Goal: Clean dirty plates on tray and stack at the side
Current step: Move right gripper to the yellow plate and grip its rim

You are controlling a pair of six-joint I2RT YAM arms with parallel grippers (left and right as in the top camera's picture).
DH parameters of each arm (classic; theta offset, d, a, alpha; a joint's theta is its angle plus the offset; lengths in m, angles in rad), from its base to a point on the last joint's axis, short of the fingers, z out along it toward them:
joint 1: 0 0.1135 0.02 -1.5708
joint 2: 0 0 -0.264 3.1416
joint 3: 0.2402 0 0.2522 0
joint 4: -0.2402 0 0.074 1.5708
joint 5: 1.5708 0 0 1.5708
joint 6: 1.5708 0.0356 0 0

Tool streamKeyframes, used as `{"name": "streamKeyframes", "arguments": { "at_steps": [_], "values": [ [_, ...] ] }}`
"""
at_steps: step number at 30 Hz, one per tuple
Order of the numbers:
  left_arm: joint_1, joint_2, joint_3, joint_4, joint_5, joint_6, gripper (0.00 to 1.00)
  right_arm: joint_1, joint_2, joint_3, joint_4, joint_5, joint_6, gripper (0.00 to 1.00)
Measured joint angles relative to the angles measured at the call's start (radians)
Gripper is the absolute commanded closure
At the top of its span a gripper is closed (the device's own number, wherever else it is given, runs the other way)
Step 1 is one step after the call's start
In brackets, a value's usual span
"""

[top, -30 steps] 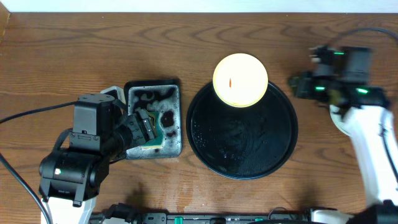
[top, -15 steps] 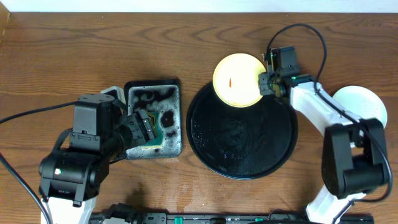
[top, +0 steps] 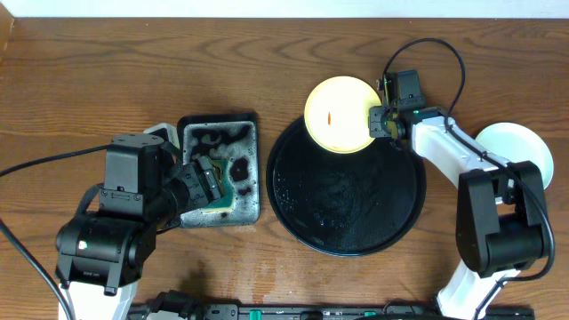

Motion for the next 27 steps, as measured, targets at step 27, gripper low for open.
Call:
{"name": "streamKeyframes", "arguments": {
  "at_steps": [27],
  "values": [
    [0.0,0.0,0.0,0.0,0.0,0.0,0.17,0.01,-0.201,-0.052,-0.504,-0.197,0.117,0.99]
  ]
}}
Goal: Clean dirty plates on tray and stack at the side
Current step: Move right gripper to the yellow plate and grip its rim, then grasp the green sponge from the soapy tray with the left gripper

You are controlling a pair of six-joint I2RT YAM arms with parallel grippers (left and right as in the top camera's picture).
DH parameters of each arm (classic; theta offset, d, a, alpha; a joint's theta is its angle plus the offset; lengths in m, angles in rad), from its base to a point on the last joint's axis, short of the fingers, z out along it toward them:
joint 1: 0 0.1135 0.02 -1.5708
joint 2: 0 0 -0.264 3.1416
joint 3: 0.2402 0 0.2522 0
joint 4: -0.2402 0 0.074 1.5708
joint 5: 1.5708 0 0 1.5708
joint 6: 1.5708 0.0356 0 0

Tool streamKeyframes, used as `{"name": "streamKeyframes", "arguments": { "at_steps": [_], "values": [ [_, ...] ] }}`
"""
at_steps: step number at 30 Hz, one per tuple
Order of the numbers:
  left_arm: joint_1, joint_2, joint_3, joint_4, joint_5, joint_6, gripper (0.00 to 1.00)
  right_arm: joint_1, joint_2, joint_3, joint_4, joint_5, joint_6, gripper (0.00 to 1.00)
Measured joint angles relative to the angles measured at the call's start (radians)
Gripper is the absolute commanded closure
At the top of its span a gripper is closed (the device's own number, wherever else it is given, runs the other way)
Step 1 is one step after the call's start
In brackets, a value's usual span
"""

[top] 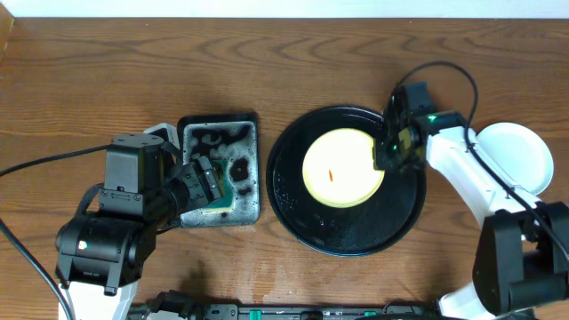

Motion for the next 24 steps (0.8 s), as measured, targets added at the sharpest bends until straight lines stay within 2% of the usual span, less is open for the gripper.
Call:
{"name": "streamKeyframes", "arguments": {
  "at_steps": [2,3,5,6,10,14,18,24],
  "values": [
    [0.0,0.0,0.0,0.0,0.0,0.0,0.18,0.002,0.011,-0.033,0.005,-0.006,0.042,0.99],
    [0.0,0.0,0.0,0.0,0.0,0.0,0.18,0.003,0.016,-0.053,0.015,-0.009,0.066,0.92],
    [0.0,0.0,0.0,0.0,0.0,0.0,0.18,0.005,0.023,-0.088,0.033,-0.013,0.109,0.69],
    [0.0,0.0,0.0,0.0,0.0,0.0,0.18,0.005,0.026,-0.097,0.039,-0.014,0.128,0.66],
    [0.0,0.0,0.0,0.0,0.0,0.0,0.17,0.005,0.028,-0.099,0.058,-0.019,0.149,0.65],
    [0.0,0.0,0.0,0.0,0.0,0.0,0.18,0.005,0.006,-0.068,0.04,-0.023,0.076,0.63],
    [0.0,0.0,0.0,0.0,0.0,0.0,0.18,0.005,-0.089,-0.021,0.037,-0.025,-0.02,0.61],
    [0.0,0.005,0.0,0.011,-0.005,0.013,0.19,0.005,-0.214,0.008,0.024,-0.029,-0.091,0.62]
  ]
}}
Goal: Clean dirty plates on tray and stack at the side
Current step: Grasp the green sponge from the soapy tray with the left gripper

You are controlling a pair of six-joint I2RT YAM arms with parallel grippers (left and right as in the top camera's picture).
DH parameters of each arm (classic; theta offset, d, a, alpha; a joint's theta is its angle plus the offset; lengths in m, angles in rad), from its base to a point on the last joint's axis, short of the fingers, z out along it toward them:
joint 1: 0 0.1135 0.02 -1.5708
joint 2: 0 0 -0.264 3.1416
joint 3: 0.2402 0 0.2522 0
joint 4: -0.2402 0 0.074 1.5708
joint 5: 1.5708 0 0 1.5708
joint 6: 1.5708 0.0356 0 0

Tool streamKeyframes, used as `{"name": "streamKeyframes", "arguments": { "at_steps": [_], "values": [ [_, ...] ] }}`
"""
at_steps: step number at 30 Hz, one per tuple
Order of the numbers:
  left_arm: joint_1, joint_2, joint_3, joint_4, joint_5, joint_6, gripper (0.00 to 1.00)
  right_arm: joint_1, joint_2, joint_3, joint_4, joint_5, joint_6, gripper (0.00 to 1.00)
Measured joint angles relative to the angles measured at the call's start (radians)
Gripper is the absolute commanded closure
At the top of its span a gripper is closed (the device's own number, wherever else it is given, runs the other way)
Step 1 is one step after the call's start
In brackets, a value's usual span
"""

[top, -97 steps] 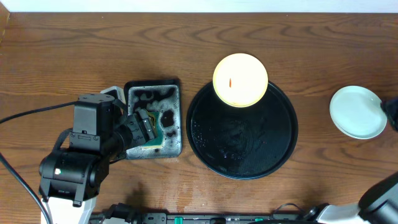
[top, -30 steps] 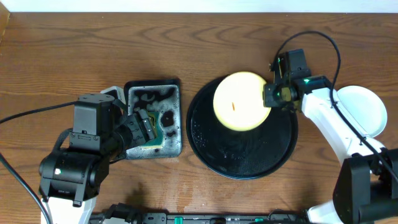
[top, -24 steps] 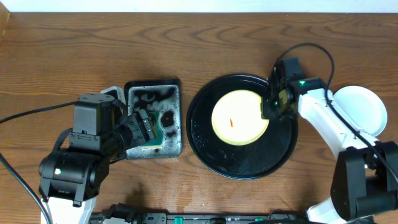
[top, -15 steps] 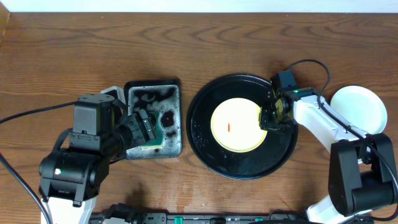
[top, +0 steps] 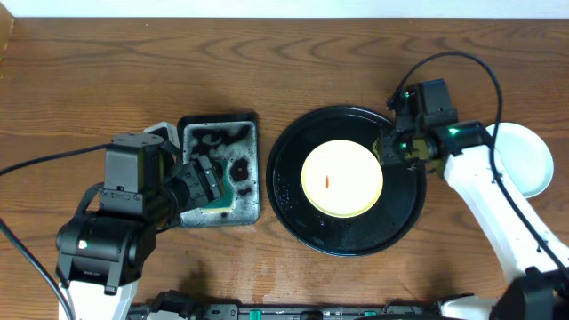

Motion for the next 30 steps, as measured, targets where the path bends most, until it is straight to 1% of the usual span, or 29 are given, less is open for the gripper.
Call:
{"name": "streamKeyframes", "arguments": {
  "at_steps": [1,5,8,9,14,15,17,19,23,30],
  "values": [
    [0.0,0.008,0.0,-0.004,-0.014,0.005,0.2,0.0,-0.002,0.001,-0.006,0.0,-0.006,0.63],
    [0.0,0.082,-0.03,-0.006,-0.066,0.016,0.28,0.0,0.002,0.0,-0.019,-0.002,-0.016,0.63],
    [0.0,0.193,-0.093,0.023,-0.086,0.018,0.37,0.0,0.002,0.0,-0.02,-0.002,-0.018,0.63],
    [0.0,0.249,-0.121,0.048,-0.094,0.016,0.39,0.0,0.002,0.0,-0.02,-0.002,-0.021,0.63],
    [0.0,0.492,-0.172,0.143,-0.1,0.017,0.4,0.0,0.002,0.0,-0.028,-0.003,-0.025,0.63],
    [0.0,0.532,-0.172,0.166,-0.097,0.017,0.44,0.0,0.002,0.0,-0.03,-0.003,-0.026,0.63],
    [0.0,0.615,-0.172,0.225,-0.089,0.019,0.58,0.0,0.002,0.0,-0.033,-0.003,-0.026,0.63],
    [0.0,0.694,-0.172,0.267,-0.084,0.025,0.66,0.0,0.002,0.0,-0.034,-0.003,-0.028,0.63],
    [0.0,0.809,-0.168,0.305,-0.087,0.037,0.92,0.0,0.002,0.0,-0.039,-0.003,-0.028,0.64],
    [0.008,0.832,-0.155,0.298,-0.079,0.051,0.93,0.0,0.002,0.0,-0.051,-0.003,-0.028,0.65]
  ]
}}
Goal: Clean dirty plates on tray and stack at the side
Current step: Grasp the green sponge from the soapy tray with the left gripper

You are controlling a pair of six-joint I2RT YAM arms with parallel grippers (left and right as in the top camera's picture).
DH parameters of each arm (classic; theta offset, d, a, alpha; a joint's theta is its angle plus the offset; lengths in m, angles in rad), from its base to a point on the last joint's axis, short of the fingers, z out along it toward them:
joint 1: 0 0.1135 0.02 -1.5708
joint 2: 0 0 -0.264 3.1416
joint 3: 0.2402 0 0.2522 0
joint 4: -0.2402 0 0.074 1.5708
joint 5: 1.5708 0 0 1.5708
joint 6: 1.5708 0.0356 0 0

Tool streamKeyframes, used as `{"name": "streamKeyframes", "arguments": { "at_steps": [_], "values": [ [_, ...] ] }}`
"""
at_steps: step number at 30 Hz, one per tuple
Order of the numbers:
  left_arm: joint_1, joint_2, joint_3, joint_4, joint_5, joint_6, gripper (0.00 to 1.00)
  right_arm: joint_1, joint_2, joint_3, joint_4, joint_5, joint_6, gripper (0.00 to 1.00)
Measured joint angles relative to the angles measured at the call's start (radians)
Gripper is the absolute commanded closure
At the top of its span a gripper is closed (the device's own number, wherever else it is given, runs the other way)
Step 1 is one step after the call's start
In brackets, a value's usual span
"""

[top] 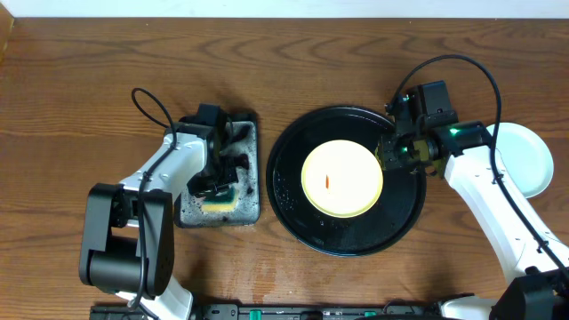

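A pale yellow plate (338, 182) with a small orange smear lies flat in the middle of the round black tray (400, 213). My right gripper (384, 153) sits at the plate's right rim, shut on it. My left gripper (220, 173) reaches down into the small, soiled rectangular tray (256, 169), just above a yellow-green sponge (218, 204). Its fingers are dark against the dark tray, so their state is unclear.
A clean white plate (526, 160) rests on the wooden table at the far right, partly under my right arm. The sponge tray stands just left of the round tray. A cable loops over the table behind my left arm.
My left arm was folded near the front left edge; it now stretches out with its gripper down in the sponge tray. The right gripper and yellow plate have not moved.
My right gripper first held the yellow plate over the round tray's far rim. Then the plate was over the tray's middle, then lying flat there with the gripper still on its rim. The left arm stayed folded until now, when it reaches into the sponge tray.
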Motion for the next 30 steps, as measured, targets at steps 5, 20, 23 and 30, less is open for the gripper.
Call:
{"name": "streamKeyframes", "arguments": {
  "at_steps": [5,20,23,30],
  "values": [
    [0.002,-0.017,0.022,-0.06,0.019,0.02,0.61,0.0,0.0,0.0,0.0,0.0,0.0,0.65],
    [-0.002,-0.139,-0.038,0.016,-0.014,0.031,0.56,0.0,0.0,0.0,0.004,0.0,0.0,0.65],
    [-0.002,-0.102,-0.084,0.056,-0.021,0.034,0.92,0.0,0.0,0.0,0.004,0.0,0.0,0.65],
    [-0.002,-0.1,-0.082,0.047,-0.009,0.04,0.93,0.0,0.0,0.0,0.005,0.008,0.0,0.66]
  ]
}}
